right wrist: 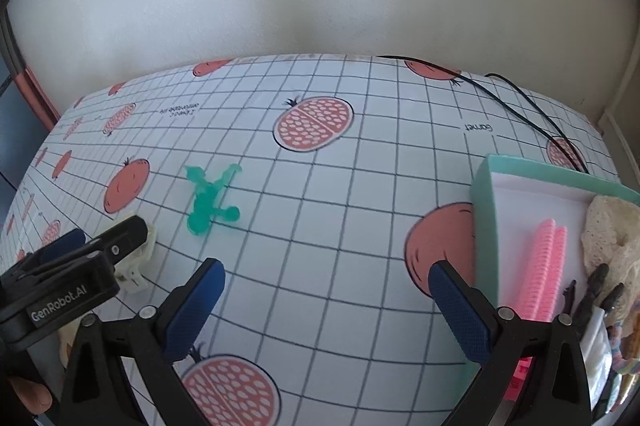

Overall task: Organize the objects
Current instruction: 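Move both tools away from the tray toward the white piece and green toy, then grasp the white plastic piece with the left gripper while the right grasps the green toy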

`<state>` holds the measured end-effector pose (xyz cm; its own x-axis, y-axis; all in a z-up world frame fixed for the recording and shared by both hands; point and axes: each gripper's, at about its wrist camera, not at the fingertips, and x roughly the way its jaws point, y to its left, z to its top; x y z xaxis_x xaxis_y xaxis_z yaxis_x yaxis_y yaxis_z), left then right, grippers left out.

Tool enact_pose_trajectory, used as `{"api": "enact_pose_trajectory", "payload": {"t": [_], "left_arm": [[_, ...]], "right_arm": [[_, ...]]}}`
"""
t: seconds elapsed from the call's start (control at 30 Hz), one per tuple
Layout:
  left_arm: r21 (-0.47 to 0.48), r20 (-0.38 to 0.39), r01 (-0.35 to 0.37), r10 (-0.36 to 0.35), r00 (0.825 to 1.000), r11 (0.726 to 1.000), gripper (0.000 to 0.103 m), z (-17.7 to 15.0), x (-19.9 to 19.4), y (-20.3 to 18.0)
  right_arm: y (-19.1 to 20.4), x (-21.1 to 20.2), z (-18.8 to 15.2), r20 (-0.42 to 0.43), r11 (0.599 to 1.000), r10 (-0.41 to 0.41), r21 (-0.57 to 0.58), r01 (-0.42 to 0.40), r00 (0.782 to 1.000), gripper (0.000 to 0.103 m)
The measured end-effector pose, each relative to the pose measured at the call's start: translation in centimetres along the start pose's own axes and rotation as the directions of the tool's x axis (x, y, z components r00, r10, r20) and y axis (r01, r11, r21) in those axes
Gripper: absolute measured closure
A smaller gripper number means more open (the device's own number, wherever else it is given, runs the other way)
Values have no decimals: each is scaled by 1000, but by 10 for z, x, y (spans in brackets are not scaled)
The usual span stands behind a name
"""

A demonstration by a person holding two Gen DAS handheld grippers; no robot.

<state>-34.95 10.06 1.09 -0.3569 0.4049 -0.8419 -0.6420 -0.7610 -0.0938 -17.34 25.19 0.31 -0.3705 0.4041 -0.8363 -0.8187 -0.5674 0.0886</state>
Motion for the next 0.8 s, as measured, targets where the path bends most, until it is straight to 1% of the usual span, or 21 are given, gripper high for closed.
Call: {"api": "enact_pose_trajectory", "payload": {"t": [0.23,0.47,0.6,0.8], "left_arm": [[-33,4,-16,16,1000,999,2,3,2,21],[-49,-6,-11,11,1000,999,3,5,3,31],[-69,-19,-5,4,1000,998,12,7,4,38],[-105,-46,14,-19,999,994,16,6,7,47]], "right_arm": [[14,6,18,-2,998,61,30,-61,998,2],[30,20,30,-41,997,62,49,-60,997,16],[39,25,36,-57,998,43,44,-41,997,22],[50,31,41,-89,998,44,59,-39,995,28]]}}
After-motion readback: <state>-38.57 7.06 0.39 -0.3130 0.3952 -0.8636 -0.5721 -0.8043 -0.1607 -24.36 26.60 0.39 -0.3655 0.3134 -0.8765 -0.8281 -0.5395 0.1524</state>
